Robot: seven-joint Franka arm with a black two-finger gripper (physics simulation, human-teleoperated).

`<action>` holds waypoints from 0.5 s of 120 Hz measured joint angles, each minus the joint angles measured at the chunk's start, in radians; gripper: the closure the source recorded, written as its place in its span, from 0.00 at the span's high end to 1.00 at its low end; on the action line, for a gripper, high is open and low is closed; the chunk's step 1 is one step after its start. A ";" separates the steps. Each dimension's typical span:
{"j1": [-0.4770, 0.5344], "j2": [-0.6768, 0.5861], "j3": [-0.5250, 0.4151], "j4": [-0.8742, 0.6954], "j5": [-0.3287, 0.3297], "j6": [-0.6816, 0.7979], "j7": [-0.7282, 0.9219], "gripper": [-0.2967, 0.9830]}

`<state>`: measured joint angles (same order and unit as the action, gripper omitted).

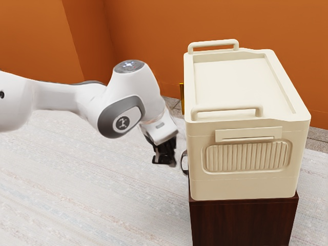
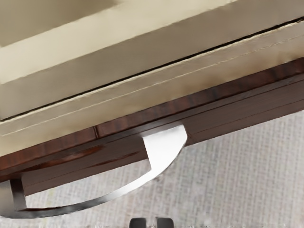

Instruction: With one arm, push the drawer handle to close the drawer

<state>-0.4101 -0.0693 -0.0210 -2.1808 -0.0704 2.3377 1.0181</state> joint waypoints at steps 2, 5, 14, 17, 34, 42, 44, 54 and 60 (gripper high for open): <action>-0.008 -0.027 0.007 -0.019 -0.002 -0.002 0.000 0.16; -0.016 -0.064 0.020 -0.044 -0.004 -0.007 -0.001 0.16; -0.009 -0.175 0.045 -0.094 -0.009 -0.037 -0.007 0.15; -0.004 -0.207 0.050 -0.101 -0.009 -0.055 -0.012 0.17; 0.056 -0.304 0.061 -0.128 -0.005 -0.164 -0.053 0.38; 0.096 -0.325 0.070 -0.137 -0.003 -0.219 -0.076 0.48; 0.103 -0.328 0.076 -0.138 -0.003 -0.233 -0.082 0.50; 0.111 -0.333 0.125 -0.140 -0.002 -0.297 -0.107 0.58; 0.115 -0.333 0.135 -0.141 -0.002 -0.326 -0.121 0.62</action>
<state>-0.2950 -0.4027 0.1145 -2.3217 -0.0726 2.0120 0.8968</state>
